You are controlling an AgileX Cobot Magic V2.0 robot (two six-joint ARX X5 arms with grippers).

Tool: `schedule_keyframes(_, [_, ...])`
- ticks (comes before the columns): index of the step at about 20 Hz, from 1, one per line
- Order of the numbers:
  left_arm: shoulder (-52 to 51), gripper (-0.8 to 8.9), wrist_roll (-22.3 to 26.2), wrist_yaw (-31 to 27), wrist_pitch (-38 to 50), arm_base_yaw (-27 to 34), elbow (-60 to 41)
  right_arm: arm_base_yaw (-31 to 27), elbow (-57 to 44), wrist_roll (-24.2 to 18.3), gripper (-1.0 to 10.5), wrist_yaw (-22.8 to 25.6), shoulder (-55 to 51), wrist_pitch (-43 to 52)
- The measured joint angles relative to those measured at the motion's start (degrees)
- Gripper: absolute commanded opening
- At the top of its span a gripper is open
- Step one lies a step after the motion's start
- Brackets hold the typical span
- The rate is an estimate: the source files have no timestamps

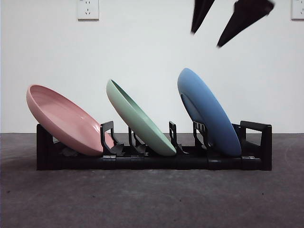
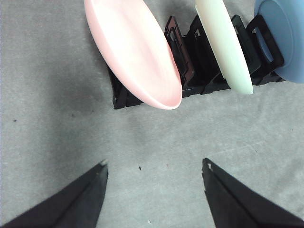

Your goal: Place the plate

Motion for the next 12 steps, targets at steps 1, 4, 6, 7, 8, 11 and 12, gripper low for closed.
schedule_keyframes(1, [0.0,3.12,0.0,0.0,0.0,0.0,0.0,0.3,0.0,0.0,3.2,0.0,1.6,0.8])
schedule_keyframes(4, [0.0,3.12,0.0,0.0,0.0,0.0,0.0,0.7,0.0,-0.1,3.2,0.1,4.7,1.8])
schedule_keyframes(6, [0.0,3.12,0.0,0.0,0.0,0.0,0.0,0.7,0.0,-0.3,3.0,0.2,6.2,3.1])
schedule_keyframes(7, [0.0,3.12,0.0,0.0,0.0,0.0,0.0,0.7,0.0,-0.5,2.9,0.2,6.9,3.8])
schedule_keyframes(8, [0.0,3.12,0.0,0.0,0.0,0.0,0.0,0.7,0.0,-0.7,2.8,0.2,7.4,4.4])
schedule_keyframes(11, [0.0,3.12,0.0,0.0,0.0,0.0,0.0,0.7,0.0,-1.2,2.8,0.3,8.6,6.2])
schedule_keyframes(12, [0.0,3.12,0.0,0.0,0.0,0.0,0.0,0.7,0.0,-1.2,2.8,0.4,9.0,6.5])
